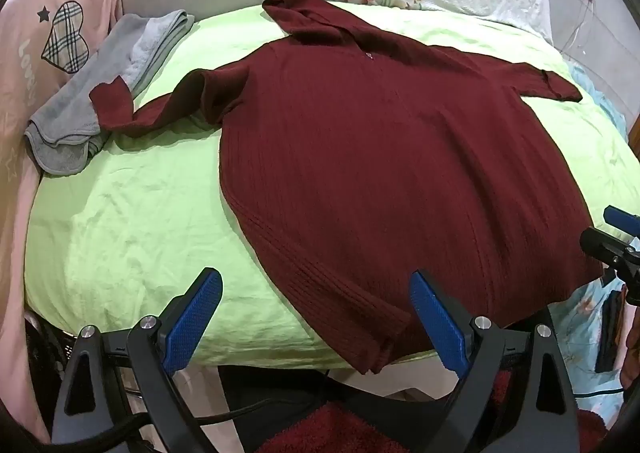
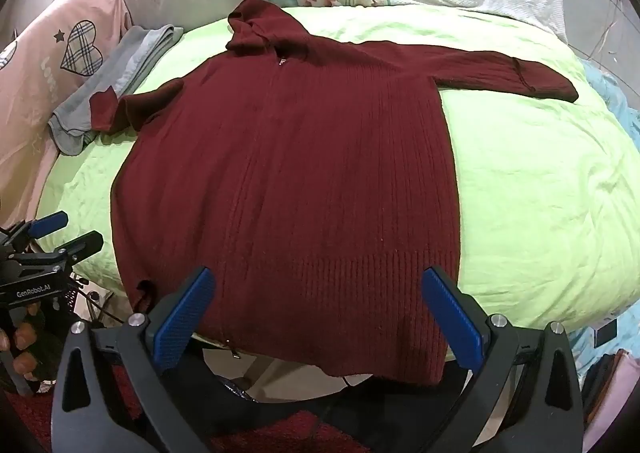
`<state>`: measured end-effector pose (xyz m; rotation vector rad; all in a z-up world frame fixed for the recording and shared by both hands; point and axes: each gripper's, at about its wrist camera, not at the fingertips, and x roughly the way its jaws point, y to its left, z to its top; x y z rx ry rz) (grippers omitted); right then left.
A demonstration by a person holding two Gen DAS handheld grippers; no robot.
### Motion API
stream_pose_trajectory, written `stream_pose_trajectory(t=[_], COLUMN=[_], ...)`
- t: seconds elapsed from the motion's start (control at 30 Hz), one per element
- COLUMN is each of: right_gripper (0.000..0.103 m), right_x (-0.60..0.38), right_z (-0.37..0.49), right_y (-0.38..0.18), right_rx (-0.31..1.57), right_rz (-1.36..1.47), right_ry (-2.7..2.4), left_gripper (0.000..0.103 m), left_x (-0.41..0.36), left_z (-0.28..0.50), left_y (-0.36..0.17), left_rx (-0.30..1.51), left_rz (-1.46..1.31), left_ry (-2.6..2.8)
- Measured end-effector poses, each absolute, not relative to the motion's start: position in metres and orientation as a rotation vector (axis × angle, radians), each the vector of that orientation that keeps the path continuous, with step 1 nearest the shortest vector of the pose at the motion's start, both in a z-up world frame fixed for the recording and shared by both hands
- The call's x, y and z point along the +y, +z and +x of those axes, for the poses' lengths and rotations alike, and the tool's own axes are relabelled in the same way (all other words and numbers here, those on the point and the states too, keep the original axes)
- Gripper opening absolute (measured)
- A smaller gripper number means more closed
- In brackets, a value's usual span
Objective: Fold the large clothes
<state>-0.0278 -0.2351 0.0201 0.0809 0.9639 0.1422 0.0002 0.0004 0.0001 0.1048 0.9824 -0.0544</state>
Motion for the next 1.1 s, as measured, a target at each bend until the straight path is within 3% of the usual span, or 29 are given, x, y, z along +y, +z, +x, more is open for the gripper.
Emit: stream_pose_trajectory(t=[1.1], right_gripper=[0.103], right_x=[-0.2314], right_z=[-0.0274], right_y=[0.0233], right_rx=[0.937], right_rz=[0.068], right_ry=[0.142], left_gripper=[0.095], left_x=[-0.0023], left_z=[-0.0004], left_y=[-0.0026], left_rx=[0.979], left_rz=[0.108], left_ry=[-0.058])
